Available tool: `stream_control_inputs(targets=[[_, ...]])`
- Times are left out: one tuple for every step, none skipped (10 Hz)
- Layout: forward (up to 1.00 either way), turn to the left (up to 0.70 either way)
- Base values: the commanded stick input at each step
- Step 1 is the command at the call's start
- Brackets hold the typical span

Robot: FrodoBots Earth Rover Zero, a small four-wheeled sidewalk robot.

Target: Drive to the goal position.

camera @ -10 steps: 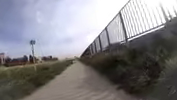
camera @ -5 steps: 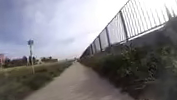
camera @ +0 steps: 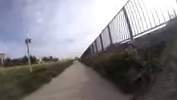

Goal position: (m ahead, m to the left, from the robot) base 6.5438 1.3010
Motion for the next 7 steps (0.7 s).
stream_control_inputs(targets=[[1.00,0.40],[1.00,0.40],[1.00,0.00],[1.00,0.00],[1.00,0.00],[1.00,0.00],[1.00,0.00]])
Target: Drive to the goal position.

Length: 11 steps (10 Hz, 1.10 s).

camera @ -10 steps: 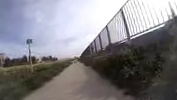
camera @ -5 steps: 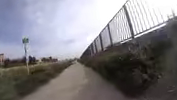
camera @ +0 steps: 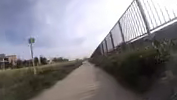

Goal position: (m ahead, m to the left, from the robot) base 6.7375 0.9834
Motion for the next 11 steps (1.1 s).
stream_control_inputs(targets=[[1.00,0.00],[1.00,0.10],[1.00,0.26],[1.00,0.38],[1.00,0.17],[1.00,0.00],[1.00,0.00],[1.00,0.00],[1.00,0.00],[1.00,-0.22],[1.00,-0.33]])
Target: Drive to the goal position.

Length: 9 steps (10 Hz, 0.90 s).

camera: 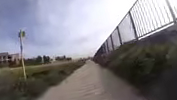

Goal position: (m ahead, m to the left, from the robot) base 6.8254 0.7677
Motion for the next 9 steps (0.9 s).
stream_control_inputs(targets=[[1.00,0.00],[1.00,0.00],[1.00,0.00],[1.00,0.00],[1.00,0.00],[1.00,0.00],[1.00,0.00],[1.00,0.00],[1.00,0.00]])
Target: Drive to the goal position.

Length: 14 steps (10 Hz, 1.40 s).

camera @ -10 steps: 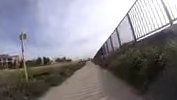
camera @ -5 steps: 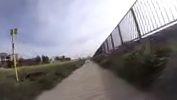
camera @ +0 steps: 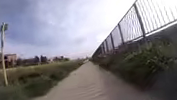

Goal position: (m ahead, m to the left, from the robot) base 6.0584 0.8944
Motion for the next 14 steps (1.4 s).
stream_control_inputs(targets=[[1.00,0.00],[1.00,0.00],[1.00,0.00],[1.00,0.00],[1.00,0.00],[1.00,0.00],[1.00,0.00],[1.00,0.00],[1.00,0.00],[1.00,0.00],[1.00,0.00],[1.00,0.00],[1.00,0.00],[1.00,0.00]])
